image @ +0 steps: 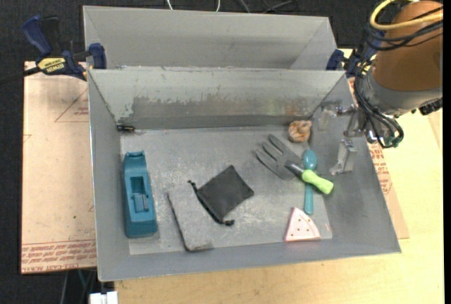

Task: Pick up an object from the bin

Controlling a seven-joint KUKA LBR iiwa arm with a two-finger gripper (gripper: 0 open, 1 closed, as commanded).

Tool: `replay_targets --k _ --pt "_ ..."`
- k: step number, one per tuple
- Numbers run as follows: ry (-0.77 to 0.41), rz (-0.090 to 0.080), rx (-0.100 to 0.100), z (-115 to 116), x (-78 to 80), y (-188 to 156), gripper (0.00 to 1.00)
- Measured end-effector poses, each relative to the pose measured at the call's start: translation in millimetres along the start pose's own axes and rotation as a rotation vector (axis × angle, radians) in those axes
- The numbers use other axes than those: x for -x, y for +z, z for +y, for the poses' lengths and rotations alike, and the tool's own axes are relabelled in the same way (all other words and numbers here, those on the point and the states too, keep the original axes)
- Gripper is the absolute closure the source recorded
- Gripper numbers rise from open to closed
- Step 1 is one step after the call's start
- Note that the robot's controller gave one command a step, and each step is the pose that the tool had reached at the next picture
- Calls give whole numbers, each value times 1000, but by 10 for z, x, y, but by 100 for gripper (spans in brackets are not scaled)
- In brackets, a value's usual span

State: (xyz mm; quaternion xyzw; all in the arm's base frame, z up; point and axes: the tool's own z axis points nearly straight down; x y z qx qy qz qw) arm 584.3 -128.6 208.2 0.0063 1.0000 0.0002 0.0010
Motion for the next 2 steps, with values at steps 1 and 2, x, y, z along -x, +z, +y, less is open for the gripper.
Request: replay_targets --k 1,2 --pt "12 -16 -2 323 164 479 0" --pt "86 -16 -2 571 -100 1033 0"
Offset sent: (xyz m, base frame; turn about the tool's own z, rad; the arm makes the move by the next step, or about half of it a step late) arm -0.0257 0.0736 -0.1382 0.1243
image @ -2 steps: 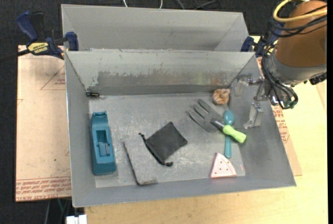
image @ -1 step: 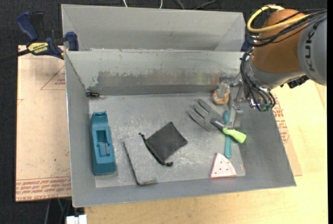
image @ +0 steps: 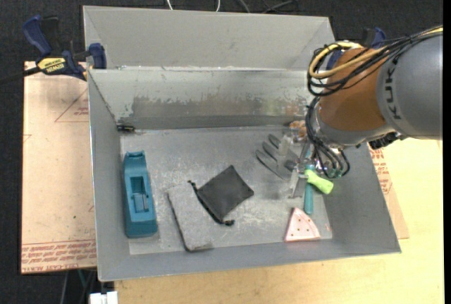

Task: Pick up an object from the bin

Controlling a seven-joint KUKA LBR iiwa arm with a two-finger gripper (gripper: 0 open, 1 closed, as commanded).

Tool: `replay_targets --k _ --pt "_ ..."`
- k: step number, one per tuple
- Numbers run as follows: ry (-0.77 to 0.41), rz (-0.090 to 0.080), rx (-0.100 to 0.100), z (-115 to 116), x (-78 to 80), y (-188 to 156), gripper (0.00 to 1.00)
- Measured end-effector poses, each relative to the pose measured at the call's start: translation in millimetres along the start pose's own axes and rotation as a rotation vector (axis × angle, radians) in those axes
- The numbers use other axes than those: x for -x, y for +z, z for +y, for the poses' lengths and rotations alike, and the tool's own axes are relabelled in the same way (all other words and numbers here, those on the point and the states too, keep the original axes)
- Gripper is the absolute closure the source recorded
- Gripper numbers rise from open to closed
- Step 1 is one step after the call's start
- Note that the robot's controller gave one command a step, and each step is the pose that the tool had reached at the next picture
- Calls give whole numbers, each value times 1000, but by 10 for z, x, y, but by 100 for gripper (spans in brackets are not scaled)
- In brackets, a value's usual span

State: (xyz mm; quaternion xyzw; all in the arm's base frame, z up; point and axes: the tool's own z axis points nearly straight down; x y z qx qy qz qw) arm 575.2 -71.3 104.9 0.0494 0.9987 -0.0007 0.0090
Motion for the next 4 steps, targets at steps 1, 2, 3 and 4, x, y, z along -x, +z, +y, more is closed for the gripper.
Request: replay_targets --k 1,2,3,4 --pt "68 -7 0 404 -133 338 0" --pt "-67 2 0 726 21 202 0" --pt "20 -2 1 1114 -341 336 0" --pt "18 -1 1 1116 -342 344 0"
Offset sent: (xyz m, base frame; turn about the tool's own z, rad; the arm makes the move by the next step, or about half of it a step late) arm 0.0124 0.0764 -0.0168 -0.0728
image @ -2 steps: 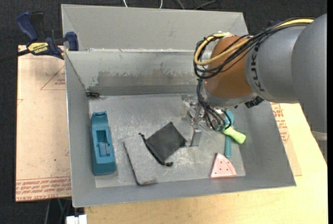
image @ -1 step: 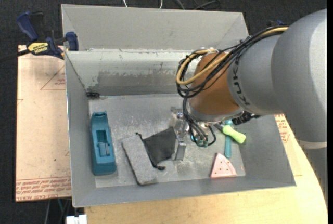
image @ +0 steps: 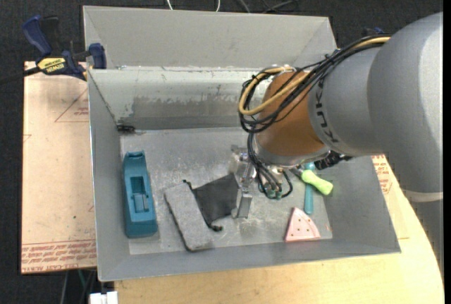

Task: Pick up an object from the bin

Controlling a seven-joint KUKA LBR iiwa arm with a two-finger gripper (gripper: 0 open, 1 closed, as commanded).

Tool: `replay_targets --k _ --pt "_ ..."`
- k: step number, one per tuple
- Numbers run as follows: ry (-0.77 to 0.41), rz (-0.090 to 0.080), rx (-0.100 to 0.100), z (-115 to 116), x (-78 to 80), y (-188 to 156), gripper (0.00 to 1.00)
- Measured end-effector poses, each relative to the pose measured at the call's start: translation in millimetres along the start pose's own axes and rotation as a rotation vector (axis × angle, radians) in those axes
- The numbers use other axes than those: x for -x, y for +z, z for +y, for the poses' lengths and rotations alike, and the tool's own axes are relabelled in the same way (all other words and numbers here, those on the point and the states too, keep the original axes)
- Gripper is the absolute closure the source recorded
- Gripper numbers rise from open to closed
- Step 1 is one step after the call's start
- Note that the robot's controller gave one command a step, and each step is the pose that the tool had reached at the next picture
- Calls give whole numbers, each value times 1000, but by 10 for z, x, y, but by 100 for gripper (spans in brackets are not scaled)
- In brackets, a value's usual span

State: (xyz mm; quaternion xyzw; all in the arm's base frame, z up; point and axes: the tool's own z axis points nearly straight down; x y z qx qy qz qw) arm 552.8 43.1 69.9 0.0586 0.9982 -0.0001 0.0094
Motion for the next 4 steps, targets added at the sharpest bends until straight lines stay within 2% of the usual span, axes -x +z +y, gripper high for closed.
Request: replay_targets --k 1,2,3,4 --pt "-119 0 -2 207 62 -4 0" --pt "-193 1 1 301 -46 -15 100" --pt "-195 3 0 303 -52 -37 100" --pt "-255 3 -1 426 -53 -854 100"
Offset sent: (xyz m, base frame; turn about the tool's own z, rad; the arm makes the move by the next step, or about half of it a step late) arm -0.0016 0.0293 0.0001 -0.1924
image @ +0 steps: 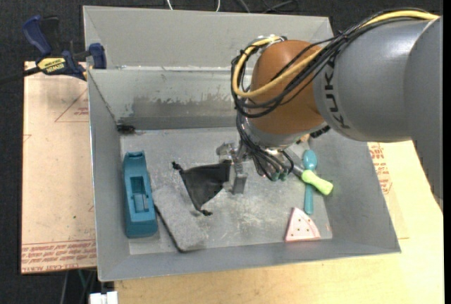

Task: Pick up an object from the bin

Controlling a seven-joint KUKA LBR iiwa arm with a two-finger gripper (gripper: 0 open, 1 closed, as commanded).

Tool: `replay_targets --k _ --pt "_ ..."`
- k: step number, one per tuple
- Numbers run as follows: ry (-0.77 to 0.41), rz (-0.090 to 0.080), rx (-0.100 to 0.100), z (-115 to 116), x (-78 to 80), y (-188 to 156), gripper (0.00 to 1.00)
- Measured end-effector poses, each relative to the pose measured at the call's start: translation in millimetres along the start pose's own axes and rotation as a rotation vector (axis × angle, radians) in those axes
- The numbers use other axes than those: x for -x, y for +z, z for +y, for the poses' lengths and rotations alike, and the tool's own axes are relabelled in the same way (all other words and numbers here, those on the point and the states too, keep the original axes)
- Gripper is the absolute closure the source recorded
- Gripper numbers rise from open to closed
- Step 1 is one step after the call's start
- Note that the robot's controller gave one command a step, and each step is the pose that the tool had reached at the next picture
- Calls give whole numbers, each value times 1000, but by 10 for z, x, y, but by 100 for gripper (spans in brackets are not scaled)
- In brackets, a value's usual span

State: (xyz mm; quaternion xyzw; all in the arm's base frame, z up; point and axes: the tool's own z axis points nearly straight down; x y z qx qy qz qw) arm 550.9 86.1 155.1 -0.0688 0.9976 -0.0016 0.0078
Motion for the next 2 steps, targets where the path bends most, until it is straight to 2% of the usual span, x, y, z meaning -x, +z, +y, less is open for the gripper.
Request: replay_targets --k 1,2 --pt "161 -9 1 136 78 113 100" --pt "333 5 0 132 64 -201 100"
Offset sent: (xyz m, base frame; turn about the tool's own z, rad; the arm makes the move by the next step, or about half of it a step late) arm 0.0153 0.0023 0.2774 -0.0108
